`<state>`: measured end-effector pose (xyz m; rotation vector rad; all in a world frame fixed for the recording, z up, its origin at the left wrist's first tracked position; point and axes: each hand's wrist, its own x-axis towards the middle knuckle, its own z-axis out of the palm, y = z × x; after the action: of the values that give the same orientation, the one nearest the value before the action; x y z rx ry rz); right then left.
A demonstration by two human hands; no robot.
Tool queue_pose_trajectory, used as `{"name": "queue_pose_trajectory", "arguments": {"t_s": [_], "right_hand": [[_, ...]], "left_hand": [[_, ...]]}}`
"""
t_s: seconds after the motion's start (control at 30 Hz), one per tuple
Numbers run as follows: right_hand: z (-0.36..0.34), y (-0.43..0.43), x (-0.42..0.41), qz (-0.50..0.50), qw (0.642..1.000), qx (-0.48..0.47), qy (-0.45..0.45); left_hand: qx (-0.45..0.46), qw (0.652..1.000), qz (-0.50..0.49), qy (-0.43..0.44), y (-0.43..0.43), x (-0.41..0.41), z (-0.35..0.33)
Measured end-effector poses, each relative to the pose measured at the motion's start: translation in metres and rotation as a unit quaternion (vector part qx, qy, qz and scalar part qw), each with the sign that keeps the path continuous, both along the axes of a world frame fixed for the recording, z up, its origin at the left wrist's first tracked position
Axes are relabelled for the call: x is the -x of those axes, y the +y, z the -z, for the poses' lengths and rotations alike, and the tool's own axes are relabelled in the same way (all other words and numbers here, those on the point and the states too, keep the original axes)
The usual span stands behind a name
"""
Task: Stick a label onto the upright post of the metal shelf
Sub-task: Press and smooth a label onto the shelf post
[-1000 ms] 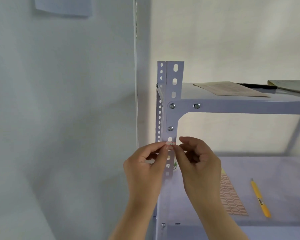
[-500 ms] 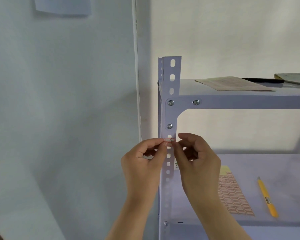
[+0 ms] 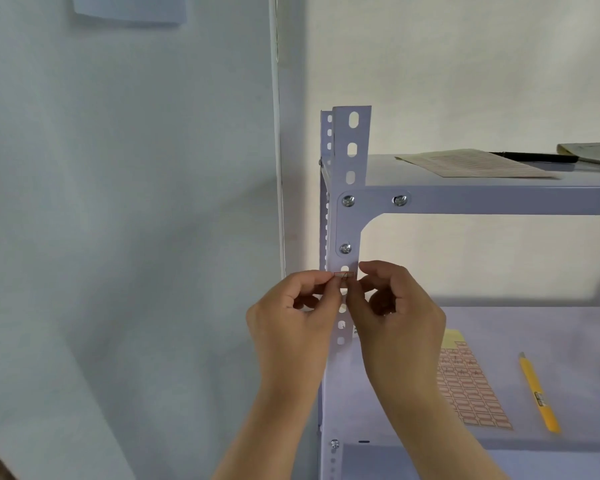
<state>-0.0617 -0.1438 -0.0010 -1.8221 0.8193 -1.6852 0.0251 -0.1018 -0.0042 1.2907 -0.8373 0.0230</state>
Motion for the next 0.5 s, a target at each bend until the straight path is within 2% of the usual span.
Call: {"name": "queue_pose_trajectory", "arguments": {"t_s": [0.4, 0.5], "right_hand": [[-0.001, -0.008, 0.001, -0.003, 1.0, 0.002, 0.013], [0.0, -0.011, 0.004, -0.058, 0.997, -0.047, -0.021]], "left_hand": [[-0.015, 0.998, -0.023, -0.058, -0.004, -0.008, 0.001], [-0.017, 0.999, 0.04, -0.026, -0.003, -0.011, 0.003]]}}
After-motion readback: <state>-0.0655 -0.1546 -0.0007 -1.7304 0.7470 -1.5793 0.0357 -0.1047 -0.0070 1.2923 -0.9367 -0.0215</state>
